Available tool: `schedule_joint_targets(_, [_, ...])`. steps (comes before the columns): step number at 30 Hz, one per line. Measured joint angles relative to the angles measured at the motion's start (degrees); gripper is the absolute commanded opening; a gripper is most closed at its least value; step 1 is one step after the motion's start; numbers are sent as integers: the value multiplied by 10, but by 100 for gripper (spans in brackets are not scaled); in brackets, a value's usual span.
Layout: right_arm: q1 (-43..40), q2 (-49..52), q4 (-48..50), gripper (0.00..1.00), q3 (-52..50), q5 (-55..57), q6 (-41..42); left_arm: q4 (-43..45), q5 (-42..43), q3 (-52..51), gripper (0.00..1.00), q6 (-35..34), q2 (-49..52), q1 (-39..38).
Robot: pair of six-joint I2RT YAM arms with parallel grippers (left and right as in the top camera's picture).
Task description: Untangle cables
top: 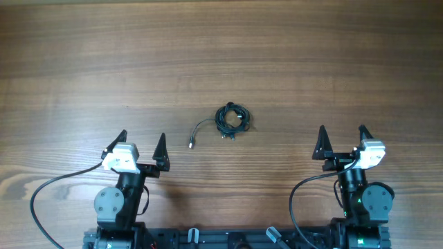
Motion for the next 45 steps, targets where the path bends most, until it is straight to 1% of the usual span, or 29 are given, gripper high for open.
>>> schedule_joint_targets(20, [0,0,0,100,0,0,0,8,7,0,100,0,0,0])
schedule_joint_targets(22, [0,0,0,100,0,0,0,-7,16,3,100,-3,0,0])
schedule_joint_targets(24, [0,0,0,100,0,0,0,-48,23,29,100,-18,1,0])
schedule_joint_targets(27, [0,0,0,100,0,0,0,-159,28,126,100,-39,29,0])
schedule_joint_targets(30, [0,0,0,100,0,0,0,-189,36,190,100,-48,78,0])
schedule_joint_targets(34, [0,0,0,100,0,0,0,-209,48,235,100,-52,144,0])
schedule_joint_targets(36, [0,0,0,100,0,0,0,-211,68,253,100,-53,170,0])
schedule_joint_targets(41, [0,0,0,100,0,0,0,-212,102,259,100,-96,209,0])
schedule_joint_targets(45, [0,0,0,100,0,0,0,-212,132,259,100,-111,216,0])
